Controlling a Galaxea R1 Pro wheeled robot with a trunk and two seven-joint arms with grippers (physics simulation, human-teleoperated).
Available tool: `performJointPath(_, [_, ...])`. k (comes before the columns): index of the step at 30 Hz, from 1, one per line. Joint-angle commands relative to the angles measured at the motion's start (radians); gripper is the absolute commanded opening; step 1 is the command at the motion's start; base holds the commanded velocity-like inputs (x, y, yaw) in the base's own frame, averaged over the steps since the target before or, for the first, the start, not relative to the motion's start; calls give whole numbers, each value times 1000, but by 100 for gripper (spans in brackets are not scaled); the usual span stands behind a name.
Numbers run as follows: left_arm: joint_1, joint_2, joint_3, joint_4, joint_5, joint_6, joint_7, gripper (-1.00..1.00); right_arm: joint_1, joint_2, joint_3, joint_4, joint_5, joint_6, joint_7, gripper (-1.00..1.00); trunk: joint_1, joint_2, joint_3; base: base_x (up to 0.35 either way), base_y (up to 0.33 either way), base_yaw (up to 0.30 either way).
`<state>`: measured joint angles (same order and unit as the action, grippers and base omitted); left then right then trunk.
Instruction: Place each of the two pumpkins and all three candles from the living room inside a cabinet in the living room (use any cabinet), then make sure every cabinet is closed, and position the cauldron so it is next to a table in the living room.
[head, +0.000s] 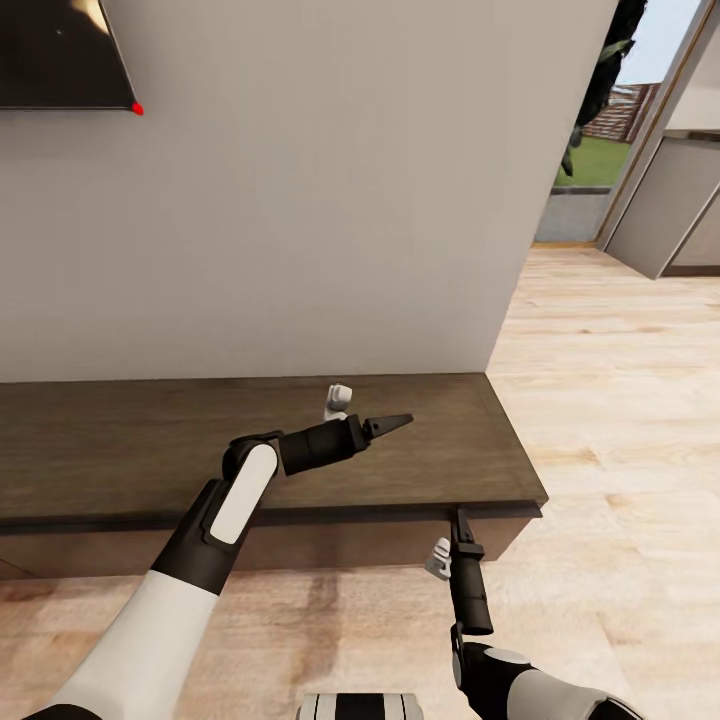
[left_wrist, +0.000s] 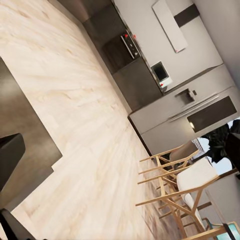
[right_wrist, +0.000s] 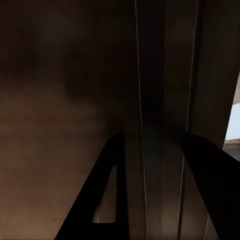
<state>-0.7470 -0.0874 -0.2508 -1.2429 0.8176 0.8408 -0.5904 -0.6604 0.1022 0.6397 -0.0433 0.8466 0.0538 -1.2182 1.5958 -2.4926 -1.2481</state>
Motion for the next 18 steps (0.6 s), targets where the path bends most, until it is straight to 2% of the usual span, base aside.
performJointPath(1, [0,0,0,0,0,0,0,100,-20,1,21,1,1,-2,85,-100,0,0,0,0,0,0])
performJointPath(8, [0,-2,0,1,0,0,0,100,-20,1,21,1,3,-2,83,-100,0,0,0,-114,0,0])
performJointPath(12, [0,-2,1,0,0,0,0,100,-20,0,21,1,3,-3,52,-100,0,0,0,-23,0,0])
performJointPath(18, [0,-2,1,0,0,0,0,100,-20,-1,21,1,4,-4,46,-100,0,0,0,-1,0,0])
